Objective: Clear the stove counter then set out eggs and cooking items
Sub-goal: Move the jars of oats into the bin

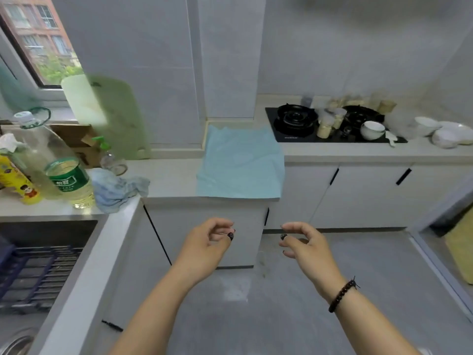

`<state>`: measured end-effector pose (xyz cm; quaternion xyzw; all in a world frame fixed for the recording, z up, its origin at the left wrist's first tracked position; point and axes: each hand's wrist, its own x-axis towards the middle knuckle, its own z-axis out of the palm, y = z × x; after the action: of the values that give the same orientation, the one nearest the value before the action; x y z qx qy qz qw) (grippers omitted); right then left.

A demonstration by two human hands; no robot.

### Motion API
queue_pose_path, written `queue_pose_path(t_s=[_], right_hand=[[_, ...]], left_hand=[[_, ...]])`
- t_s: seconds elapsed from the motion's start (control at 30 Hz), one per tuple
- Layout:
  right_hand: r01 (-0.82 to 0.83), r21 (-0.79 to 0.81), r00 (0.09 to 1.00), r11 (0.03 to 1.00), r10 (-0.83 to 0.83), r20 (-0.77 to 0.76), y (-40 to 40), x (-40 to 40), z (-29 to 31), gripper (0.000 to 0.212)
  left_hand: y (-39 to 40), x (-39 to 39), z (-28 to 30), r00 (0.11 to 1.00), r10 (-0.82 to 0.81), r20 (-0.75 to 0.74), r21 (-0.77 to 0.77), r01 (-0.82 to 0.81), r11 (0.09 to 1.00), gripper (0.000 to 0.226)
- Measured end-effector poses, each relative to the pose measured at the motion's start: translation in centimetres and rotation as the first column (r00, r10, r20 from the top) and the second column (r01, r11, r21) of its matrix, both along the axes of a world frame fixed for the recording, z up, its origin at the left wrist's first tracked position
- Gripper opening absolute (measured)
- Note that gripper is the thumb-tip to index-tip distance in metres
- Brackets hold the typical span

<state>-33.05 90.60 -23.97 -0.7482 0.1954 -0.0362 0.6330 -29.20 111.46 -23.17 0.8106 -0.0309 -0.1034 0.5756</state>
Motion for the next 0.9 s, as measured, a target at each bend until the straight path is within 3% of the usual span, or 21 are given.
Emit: queue_pose_path(t_s=[0.5,0.67,0.9], right_hand=[[0.255,0.08,0.966,0.964,-0.258,0.029,-4.4,10.2,-0.9,0.019],[0.338,0.135,0.94,0.931,-0.342,0.01,-9.9,11.9,-1.9,0.02],[0.326,0.098,0.945,0.94,-0.325,-0.021,-20.4,15.7,-1.7,0.018]], left_hand=[[-6.9,14.2,-0.3,0.952,-0.305,0.015,0.039,0.304,0.952,0.025],[-12.9,17.4,-0.7,0.922,-0.387,0.01,0.09,0.384,0.919,0.029],[-24.6,21.7,-0.7,0.91,-0.414,0.013,0.054,0.413,0.909,0.027]])
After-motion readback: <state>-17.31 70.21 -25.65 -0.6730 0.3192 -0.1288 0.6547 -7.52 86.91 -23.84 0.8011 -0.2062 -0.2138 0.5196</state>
